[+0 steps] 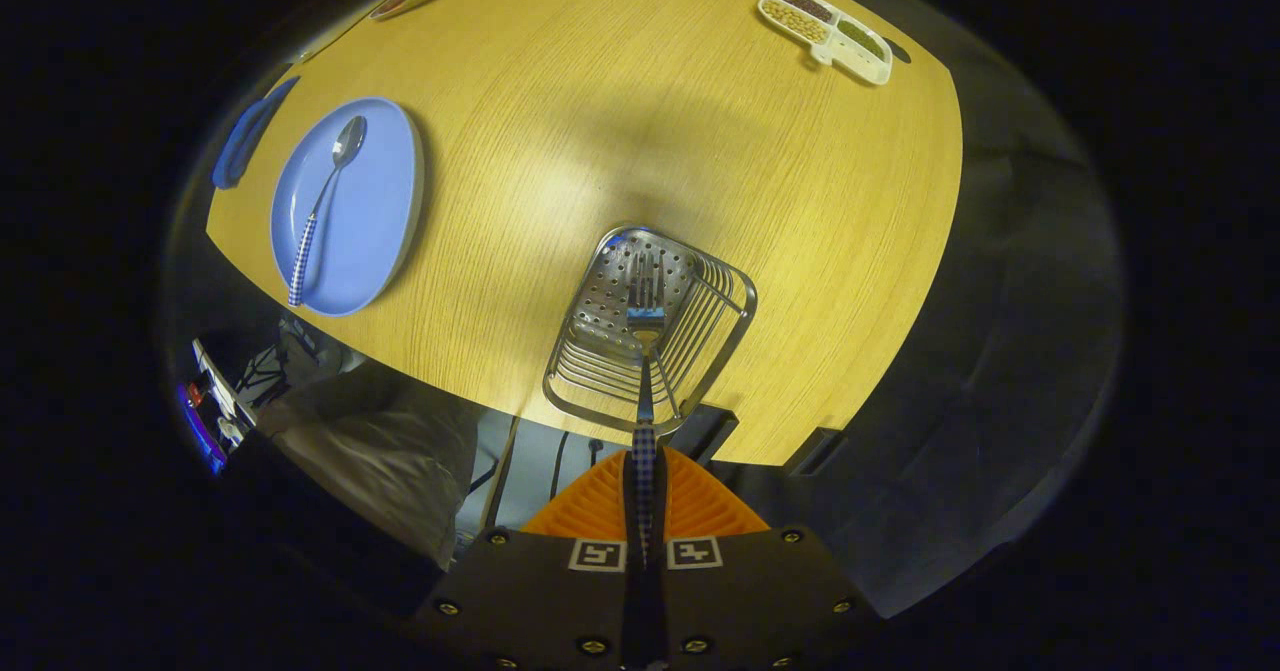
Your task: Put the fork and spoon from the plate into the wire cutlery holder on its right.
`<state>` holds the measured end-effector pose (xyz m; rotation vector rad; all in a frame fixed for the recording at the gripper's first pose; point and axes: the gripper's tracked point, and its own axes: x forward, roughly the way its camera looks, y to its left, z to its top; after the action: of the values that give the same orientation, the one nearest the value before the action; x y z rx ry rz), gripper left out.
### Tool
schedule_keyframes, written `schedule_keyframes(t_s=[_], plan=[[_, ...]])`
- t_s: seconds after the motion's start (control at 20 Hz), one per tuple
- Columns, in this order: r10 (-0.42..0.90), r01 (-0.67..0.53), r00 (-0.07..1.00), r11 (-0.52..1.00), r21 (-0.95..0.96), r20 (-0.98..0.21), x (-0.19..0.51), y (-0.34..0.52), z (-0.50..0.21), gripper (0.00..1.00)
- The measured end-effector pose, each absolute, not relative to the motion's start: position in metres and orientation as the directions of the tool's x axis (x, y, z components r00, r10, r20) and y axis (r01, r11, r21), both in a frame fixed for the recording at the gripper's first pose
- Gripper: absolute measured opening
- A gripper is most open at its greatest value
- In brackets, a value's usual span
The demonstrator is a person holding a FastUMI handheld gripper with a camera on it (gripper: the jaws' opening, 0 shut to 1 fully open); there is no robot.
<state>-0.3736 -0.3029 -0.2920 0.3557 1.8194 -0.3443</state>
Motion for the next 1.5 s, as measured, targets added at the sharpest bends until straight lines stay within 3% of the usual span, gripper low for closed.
schedule_keyframes(t_s=[0.35,0.7,0.75,0.9,1.3,1.5], plan=[[0.089,0.428,-0.317,0.902,-0.059,-0.944,-0.371,-0.308,-0.301,0.01],[0.127,0.492,-0.273,0.870,-0.025,-0.954,-0.361,-0.304,-0.297,0.10],[0.137,0.502,-0.263,0.865,-0.015,-0.955,-0.360,-0.301,-0.294,0.15],[0.092,0.536,-0.208,0.844,-0.035,-0.974,-0.359,-0.308,-0.284,0.22],[-0.038,0.642,0.006,0.766,-0.025,-0.999,-0.340,-0.276,-0.222,0.22],[-0.057,0.668,0.108,0.744,0.030,-0.993,-0.289,-0.215,-0.232,0.22]])
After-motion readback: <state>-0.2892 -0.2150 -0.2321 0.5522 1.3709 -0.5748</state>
